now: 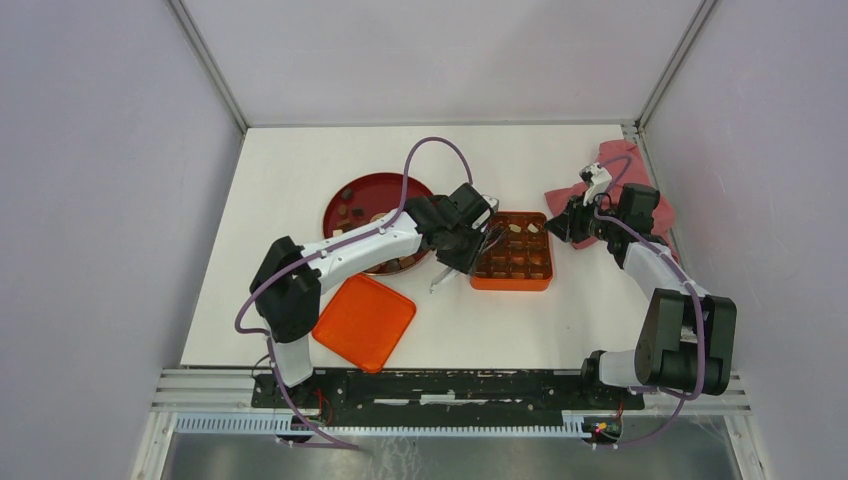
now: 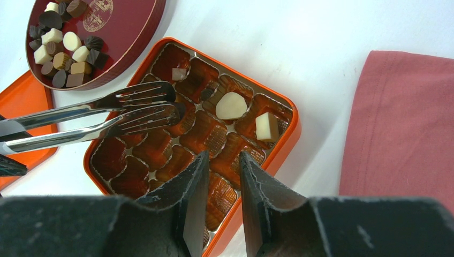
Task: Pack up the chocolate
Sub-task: Place the fake chocolate in the packing box, then pick up the fake chocolate from the plate.
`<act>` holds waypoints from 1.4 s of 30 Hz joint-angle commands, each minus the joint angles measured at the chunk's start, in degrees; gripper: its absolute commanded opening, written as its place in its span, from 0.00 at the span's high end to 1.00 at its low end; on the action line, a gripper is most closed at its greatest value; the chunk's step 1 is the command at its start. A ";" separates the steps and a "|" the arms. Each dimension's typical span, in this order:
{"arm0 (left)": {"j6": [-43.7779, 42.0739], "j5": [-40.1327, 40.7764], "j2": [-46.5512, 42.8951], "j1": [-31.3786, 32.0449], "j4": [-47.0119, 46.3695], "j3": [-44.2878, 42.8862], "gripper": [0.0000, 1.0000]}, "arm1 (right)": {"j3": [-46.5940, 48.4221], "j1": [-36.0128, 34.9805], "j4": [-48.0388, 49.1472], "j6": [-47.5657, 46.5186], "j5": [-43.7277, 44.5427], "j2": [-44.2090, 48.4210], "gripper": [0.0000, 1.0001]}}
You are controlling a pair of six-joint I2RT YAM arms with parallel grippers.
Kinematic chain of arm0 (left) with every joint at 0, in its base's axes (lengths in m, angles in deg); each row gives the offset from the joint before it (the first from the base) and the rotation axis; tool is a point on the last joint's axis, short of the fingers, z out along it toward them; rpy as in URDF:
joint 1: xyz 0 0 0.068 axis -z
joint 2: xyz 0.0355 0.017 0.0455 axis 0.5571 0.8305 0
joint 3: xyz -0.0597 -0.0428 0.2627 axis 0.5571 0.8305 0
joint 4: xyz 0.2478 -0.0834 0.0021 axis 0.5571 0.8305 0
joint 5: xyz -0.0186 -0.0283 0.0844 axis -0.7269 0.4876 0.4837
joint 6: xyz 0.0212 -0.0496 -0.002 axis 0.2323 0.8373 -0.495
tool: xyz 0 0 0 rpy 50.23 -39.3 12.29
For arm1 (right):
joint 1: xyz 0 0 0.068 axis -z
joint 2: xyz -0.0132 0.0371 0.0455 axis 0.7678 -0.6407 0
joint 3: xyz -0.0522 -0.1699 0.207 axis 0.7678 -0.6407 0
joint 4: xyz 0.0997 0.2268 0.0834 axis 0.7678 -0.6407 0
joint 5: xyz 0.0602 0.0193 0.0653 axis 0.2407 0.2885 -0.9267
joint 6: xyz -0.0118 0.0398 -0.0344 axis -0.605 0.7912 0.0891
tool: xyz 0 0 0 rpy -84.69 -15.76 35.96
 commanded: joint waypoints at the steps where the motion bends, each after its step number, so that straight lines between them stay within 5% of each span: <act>1: -2.43 -0.54 -0.05 0.30 -2.04 -2.75 0.60 | -0.10 -0.08 1.94 -0.08 0.09 1.31 0.67; 29: 1.16 -1.90 -7.63 -0.77 -6.50 -0.75 0.60 | 0.25 -0.11 1.86 0.10 -0.24 1.45 0.67; 42: -0.79 -2.23 -21.48 -17.78 -0.02 11.20 0.60 | 0.69 -0.13 1.77 0.16 -0.79 1.16 0.67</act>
